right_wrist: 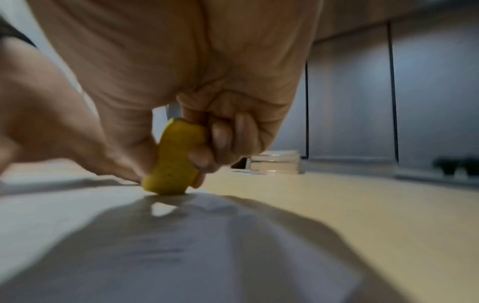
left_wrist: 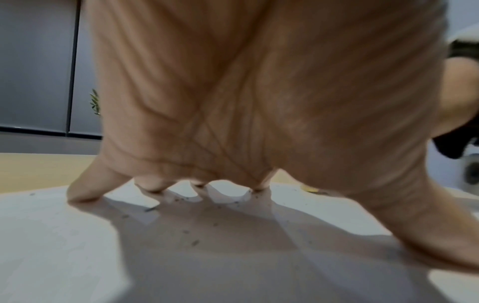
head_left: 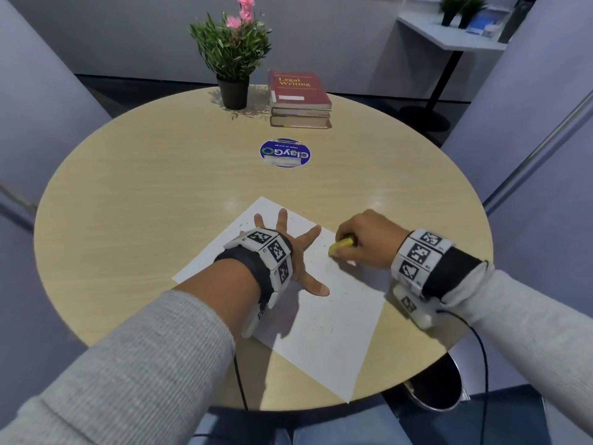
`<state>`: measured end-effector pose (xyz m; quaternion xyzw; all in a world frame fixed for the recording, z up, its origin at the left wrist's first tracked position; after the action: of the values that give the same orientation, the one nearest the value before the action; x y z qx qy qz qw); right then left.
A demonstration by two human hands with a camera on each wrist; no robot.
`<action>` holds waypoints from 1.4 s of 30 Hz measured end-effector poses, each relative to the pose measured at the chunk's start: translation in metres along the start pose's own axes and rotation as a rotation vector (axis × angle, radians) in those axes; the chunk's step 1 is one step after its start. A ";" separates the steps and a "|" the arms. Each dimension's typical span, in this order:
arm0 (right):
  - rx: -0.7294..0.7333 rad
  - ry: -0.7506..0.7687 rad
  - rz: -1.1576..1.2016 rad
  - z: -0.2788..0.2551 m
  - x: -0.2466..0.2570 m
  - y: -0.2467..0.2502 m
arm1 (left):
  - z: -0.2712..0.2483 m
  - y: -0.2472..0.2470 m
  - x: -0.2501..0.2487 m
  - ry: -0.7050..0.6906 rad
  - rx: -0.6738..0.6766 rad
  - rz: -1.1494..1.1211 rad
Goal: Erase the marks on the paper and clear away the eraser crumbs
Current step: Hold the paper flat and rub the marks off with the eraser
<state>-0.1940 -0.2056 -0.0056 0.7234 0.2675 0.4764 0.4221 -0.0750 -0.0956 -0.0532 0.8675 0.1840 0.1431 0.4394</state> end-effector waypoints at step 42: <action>0.078 0.133 -0.031 -0.029 0.013 -0.024 | 0.008 -0.005 0.000 0.004 -0.025 0.045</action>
<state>-0.2151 -0.1735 -0.0147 0.7018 0.3245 0.5060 0.3823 -0.0725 -0.0985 -0.0623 0.8657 0.1634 0.1572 0.4464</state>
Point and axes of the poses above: each hand's wrist, its own z-axis towards the middle knuckle, its own y-axis out of the back of the hand, x = y × z, the point moved 2 cm from there along z, towards the middle knuckle, and after that the axes turned 13 degrees about z, right-handed, at the moved point
